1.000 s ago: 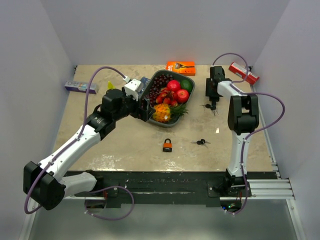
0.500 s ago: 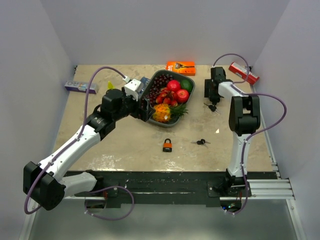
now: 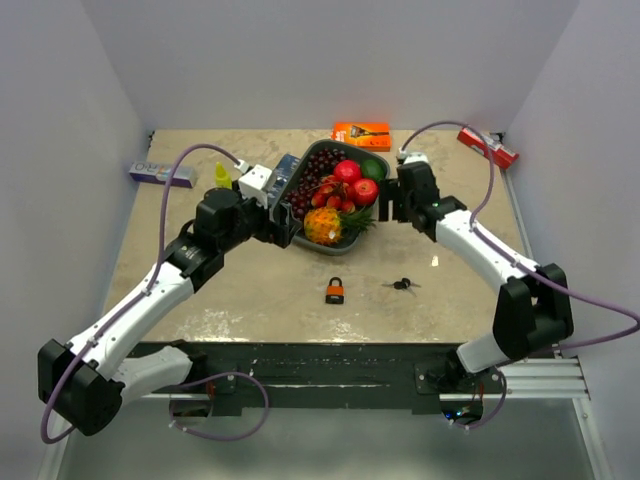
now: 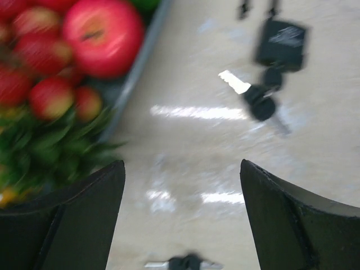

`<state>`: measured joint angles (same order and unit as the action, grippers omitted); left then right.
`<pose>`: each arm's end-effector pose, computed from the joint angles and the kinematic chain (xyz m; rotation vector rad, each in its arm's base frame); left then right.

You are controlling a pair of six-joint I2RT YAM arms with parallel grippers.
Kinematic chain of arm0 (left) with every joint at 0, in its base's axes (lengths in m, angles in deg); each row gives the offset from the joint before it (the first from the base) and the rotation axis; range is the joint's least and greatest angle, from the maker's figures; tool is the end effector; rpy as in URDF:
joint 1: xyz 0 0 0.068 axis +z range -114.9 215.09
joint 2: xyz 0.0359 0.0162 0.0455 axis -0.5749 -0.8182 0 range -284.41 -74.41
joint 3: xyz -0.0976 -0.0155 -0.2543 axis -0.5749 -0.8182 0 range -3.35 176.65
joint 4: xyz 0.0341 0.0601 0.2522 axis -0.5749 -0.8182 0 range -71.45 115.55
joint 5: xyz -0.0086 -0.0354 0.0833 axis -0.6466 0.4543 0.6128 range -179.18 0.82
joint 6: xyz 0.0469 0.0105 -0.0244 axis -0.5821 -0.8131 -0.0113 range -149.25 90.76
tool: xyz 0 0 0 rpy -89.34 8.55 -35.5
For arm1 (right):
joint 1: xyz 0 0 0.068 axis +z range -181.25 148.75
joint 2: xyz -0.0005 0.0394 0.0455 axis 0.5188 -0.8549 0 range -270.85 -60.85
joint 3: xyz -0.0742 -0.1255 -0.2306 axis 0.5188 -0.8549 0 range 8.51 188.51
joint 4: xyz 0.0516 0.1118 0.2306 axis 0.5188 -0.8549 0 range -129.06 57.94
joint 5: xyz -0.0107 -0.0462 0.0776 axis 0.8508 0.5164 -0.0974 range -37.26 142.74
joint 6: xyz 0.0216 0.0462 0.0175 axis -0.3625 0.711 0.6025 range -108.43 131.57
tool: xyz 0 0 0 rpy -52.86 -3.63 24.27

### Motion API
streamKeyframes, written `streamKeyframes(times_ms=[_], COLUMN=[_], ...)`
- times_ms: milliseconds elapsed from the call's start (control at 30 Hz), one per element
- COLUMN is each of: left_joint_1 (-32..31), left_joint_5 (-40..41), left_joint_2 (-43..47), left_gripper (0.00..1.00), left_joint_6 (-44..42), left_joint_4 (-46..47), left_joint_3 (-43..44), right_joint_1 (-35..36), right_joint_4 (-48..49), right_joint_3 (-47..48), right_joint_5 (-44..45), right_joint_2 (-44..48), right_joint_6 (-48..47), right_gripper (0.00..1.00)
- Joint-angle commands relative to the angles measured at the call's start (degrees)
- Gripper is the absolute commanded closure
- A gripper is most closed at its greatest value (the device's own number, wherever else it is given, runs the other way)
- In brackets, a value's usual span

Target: Unlock with the key

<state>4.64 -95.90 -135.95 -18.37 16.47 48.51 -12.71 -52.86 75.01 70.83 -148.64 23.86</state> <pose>0.2128 -0.1300 0.3284 0.4103 1.8975 -0.5970 0.3257 0.0976 0.2721 0.0366 2.2625 -0.0797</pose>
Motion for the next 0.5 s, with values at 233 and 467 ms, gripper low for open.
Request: streamKeyframes(times_ms=[233,467], left_joint_1=[-0.22,-0.13], left_joint_5=[4.61,4.44], left_joint_2=[4.67,4.67], left_gripper=[0.01,0.01], left_joint_6=[-1.21,-1.12], left_joint_4=[-0.85,-1.02], left_joint_3=[-3.69,-4.22], right_joint_1=[5.27,5.27], right_joint_4=[-11.89,-11.38], right_joint_3=[-15.96,-17.72], right_joint_5=[-5.79,-6.39], right_joint_2=[11.59,10.89], right_joint_6=[12.84,15.65], right_gripper=[0.18,0.18])
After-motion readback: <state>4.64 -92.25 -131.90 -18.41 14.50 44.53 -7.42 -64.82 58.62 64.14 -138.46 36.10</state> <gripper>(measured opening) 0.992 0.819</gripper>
